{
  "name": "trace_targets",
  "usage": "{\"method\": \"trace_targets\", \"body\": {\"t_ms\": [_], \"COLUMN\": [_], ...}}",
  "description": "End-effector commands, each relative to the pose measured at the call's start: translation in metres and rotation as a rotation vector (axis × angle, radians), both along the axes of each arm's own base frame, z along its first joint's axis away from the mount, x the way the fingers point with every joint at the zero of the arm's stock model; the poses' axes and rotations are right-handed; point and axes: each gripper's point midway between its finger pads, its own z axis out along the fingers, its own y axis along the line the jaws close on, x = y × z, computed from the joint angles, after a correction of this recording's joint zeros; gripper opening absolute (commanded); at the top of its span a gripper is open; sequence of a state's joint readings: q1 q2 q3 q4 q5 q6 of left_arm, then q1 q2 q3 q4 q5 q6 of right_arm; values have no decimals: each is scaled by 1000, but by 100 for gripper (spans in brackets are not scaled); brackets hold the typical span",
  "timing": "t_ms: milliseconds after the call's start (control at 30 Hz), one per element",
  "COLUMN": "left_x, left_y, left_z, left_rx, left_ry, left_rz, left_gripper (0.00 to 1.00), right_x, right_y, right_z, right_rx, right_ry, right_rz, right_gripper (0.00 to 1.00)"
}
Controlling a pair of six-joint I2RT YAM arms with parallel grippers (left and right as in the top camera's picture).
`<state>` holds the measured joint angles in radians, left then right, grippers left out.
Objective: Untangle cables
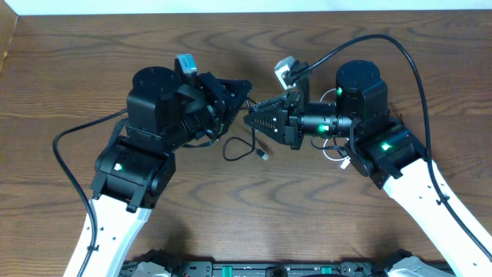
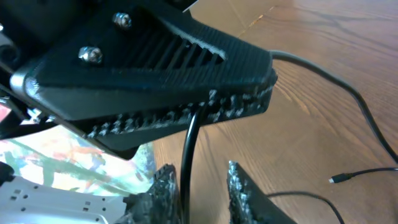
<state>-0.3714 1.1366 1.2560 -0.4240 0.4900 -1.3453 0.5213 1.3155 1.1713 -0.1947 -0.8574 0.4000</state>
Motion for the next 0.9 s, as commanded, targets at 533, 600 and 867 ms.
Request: {"method": "trace_targets", "body": {"t_ms": [533,600,867], "left_x": [8,13,23], "left_y": [10,16,38], "left_z": [4,2,-21], "left_rx": [31,48,140], "left_ry": [-27,-30,27], "left_rz": [75,116,245], "left_gripper": [15,17,32], "right_x": [-2,-2,0], "right_y": [2,1,0], "right_z": [4,3,3], "right_rx": [1,-1,0], "right_ry": [-8,-4,-7], "right_rz": [7,4,0], "right_gripper": [2,1,1]}}
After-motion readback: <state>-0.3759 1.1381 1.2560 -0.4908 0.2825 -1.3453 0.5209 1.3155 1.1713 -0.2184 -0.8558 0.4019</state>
